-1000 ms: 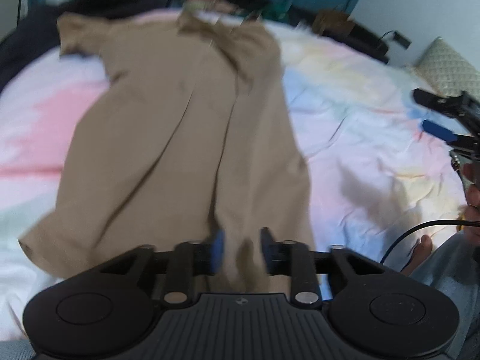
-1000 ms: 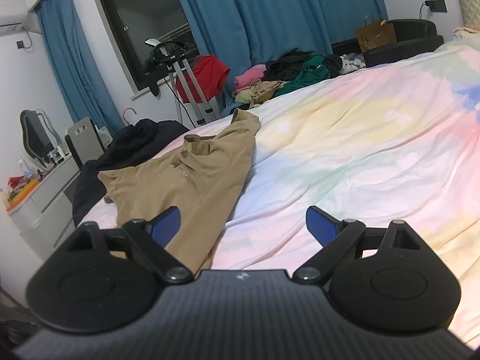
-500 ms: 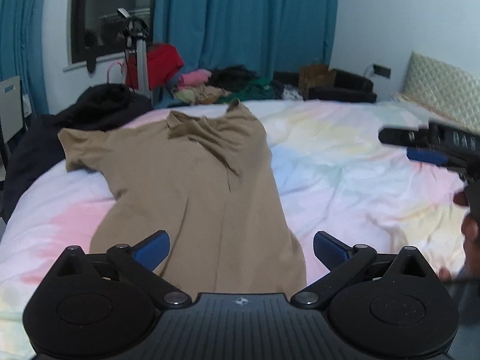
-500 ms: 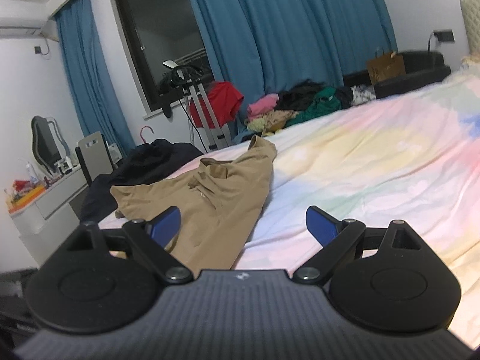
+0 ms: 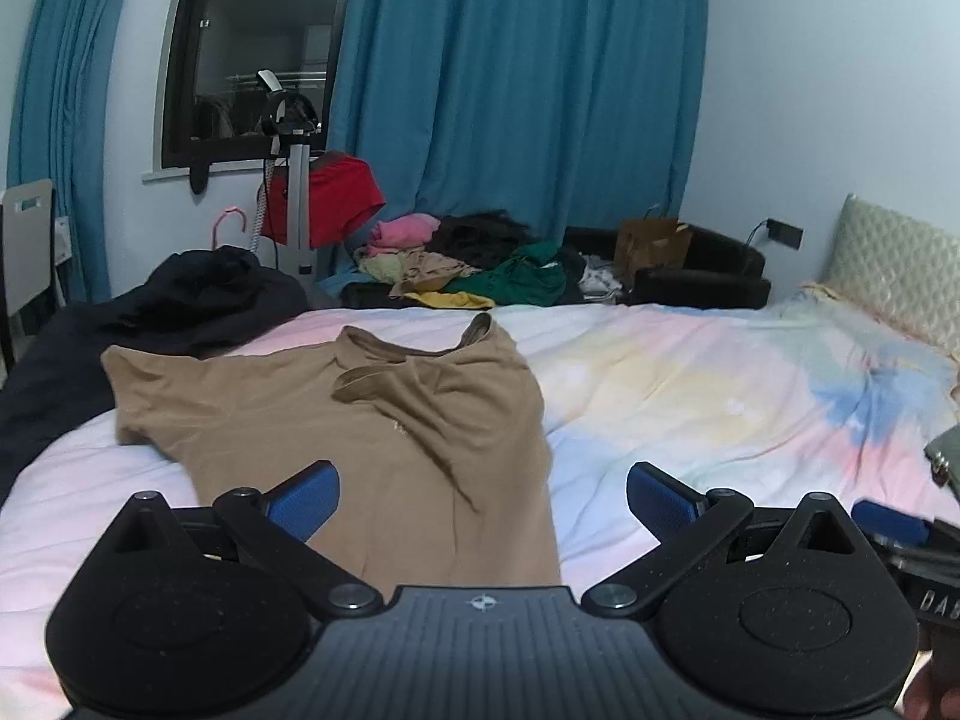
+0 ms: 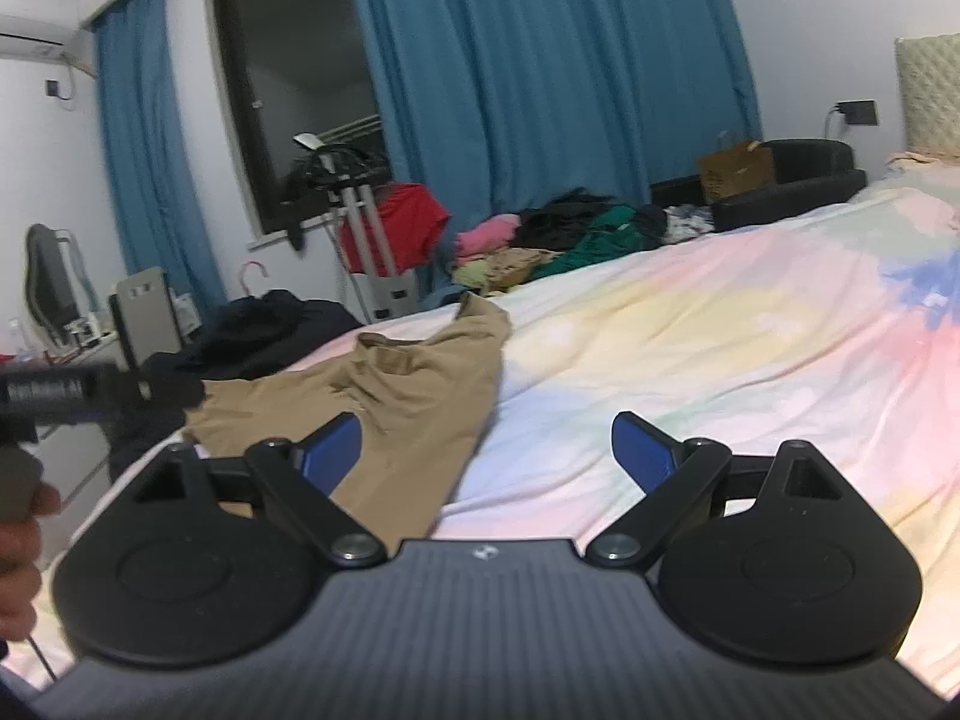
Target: Fold clothes
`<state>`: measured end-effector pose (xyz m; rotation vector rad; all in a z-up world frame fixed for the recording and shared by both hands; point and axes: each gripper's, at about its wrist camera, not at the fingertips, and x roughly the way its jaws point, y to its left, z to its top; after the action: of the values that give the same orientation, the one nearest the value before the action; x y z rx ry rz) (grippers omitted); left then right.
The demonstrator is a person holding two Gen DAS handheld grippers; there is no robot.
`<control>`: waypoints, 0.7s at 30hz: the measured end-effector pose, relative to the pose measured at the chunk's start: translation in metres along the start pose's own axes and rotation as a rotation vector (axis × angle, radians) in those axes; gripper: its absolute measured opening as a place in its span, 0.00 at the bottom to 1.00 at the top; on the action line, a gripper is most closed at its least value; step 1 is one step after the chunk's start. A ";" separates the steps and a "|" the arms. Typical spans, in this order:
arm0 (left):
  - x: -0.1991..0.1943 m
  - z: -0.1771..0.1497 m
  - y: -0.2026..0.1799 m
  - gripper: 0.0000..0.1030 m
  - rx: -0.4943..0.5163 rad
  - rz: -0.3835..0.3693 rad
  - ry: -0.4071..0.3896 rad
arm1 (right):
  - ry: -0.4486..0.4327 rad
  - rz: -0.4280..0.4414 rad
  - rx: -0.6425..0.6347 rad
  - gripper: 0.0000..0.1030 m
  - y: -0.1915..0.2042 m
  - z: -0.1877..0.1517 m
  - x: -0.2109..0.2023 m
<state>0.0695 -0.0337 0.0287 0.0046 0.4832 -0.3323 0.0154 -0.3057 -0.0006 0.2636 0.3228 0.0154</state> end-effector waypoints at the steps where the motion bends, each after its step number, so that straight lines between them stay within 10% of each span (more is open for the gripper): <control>1: 0.003 -0.002 0.001 1.00 0.004 0.000 -0.001 | 0.002 -0.012 -0.002 0.89 0.000 -0.001 0.001; 12: 0.000 -0.036 0.062 1.00 0.046 0.063 -0.007 | 0.097 -0.080 -0.060 0.89 0.026 -0.013 0.029; 21: -0.024 -0.046 0.164 1.00 -0.199 0.156 -0.031 | 0.182 0.103 -0.144 0.89 0.141 0.015 0.124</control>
<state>0.0801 0.1323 -0.0130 -0.1550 0.4803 -0.1303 0.1417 -0.1663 0.0109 0.1361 0.4869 0.1640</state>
